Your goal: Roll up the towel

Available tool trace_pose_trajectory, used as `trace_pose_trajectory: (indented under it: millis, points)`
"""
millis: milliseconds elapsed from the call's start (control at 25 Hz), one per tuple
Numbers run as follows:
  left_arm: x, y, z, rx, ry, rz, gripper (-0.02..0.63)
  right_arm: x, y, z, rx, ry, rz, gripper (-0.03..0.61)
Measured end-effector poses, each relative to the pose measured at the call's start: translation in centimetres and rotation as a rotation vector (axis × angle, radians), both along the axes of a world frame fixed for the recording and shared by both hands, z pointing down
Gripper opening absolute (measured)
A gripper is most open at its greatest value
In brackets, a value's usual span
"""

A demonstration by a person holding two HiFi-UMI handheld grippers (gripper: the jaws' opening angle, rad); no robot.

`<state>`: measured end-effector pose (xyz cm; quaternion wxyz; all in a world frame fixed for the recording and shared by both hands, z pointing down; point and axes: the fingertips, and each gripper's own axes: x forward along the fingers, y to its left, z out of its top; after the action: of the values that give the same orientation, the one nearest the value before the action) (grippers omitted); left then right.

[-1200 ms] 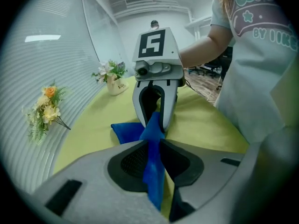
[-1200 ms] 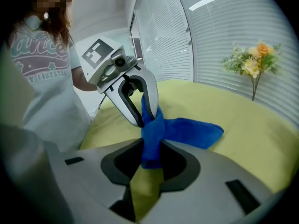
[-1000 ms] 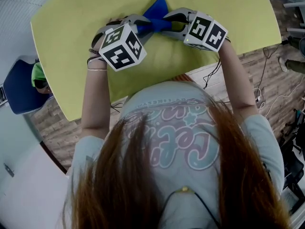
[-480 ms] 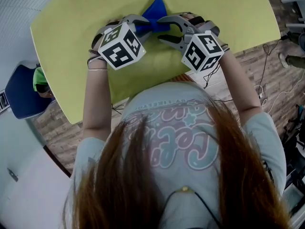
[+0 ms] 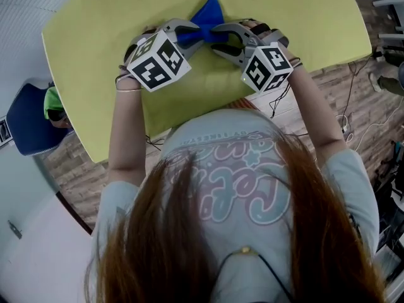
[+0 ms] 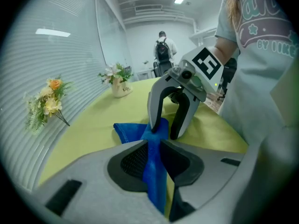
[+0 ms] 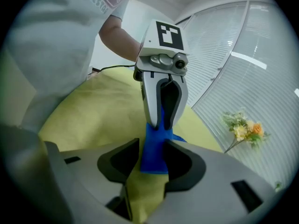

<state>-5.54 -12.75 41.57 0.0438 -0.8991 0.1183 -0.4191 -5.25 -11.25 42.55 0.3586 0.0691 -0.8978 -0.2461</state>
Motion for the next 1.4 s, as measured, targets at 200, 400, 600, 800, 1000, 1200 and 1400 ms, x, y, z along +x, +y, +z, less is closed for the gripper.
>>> trace_pose_trajectory:
  millis: [200, 400, 600, 800, 1000, 1200, 1400]
  points:
    - [-1.6, -0.3, -1.0, -0.014, 0.099, -0.065, 0.081, -0.2, -0.6, 0.1, -0.049, -0.037, 0.026, 0.164]
    - [-3.3, -0.1, -1.7, 0.034, 0.052, -0.089, 0.081, -0.2, -1.1, 0.3, -0.093, -0.044, 0.050, 0.133]
    - [-1.4, 0.9, -1.4, 0.107, -0.024, -0.004, 0.084, 0.0, -1.4, -0.1, -0.190, -0.078, 0.075, 0.113]
    - [-0.3, 1.0, 0.1, 0.178, -0.136, 0.056, 0.124, 0.0, -1.6, -0.3, -0.313, -0.110, 0.094, 0.098]
    - [-3.4, -0.7, -2.1, 0.193, -0.095, -0.075, 0.141, -0.1, -1.8, -0.5, -0.334, -0.119, 0.090, 0.097]
    - [-8.8, -1.5, -1.2, 0.148, -0.166, -0.189, 0.141, 0.0, -1.7, -0.3, -0.342, -0.115, 0.081, 0.097]
    - [-7.1, -1.8, -4.2, 0.228, -0.114, -0.180, 0.141, 0.0, -1.5, -0.3, -0.322, -0.066, 0.052, 0.095]
